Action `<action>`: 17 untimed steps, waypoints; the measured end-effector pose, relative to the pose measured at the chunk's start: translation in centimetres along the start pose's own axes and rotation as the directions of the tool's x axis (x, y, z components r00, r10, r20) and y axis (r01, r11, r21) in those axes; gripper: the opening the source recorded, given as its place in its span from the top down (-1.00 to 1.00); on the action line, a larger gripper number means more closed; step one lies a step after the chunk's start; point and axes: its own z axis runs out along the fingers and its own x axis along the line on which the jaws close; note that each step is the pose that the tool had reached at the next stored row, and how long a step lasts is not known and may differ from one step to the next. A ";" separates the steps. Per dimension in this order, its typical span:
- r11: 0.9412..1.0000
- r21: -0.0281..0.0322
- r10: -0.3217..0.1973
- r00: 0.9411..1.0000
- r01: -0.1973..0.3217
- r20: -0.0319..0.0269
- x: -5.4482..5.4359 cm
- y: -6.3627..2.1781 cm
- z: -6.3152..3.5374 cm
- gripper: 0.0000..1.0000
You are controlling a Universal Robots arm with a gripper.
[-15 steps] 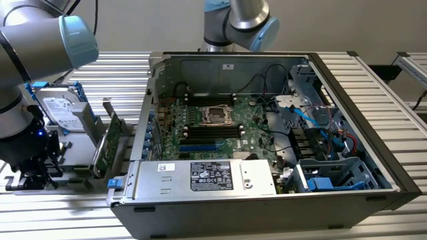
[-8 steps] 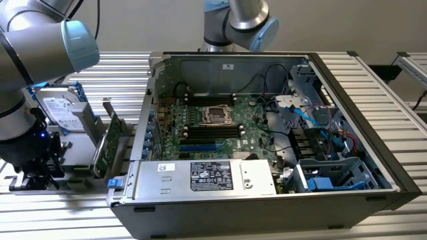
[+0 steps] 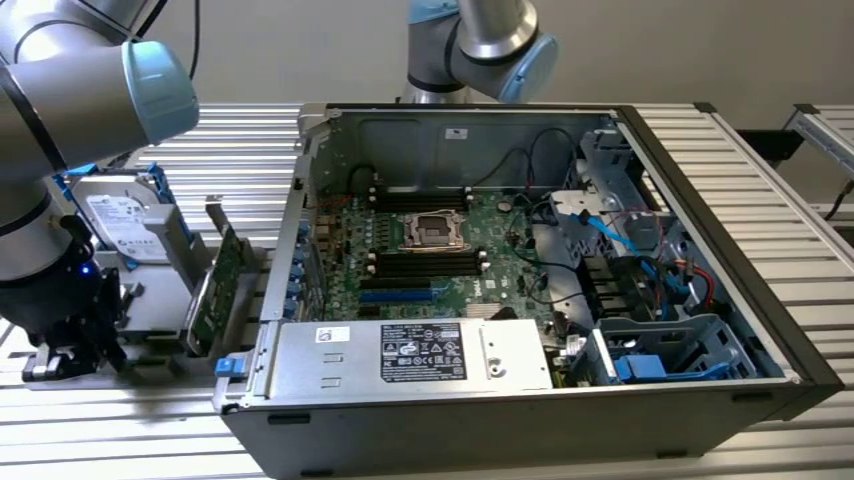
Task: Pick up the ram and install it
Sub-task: 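Pick up the ram and move it above insertion slot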
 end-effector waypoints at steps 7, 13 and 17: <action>1.000 0.000 0.000 1.000 0.000 0.000 0.0 0.01 0.00 0.73; 1.000 0.000 0.000 1.000 0.000 0.000 0.0 0.01 0.01 0.73; 1.000 0.000 0.000 1.000 0.000 0.000 0.0 0.04 0.03 0.73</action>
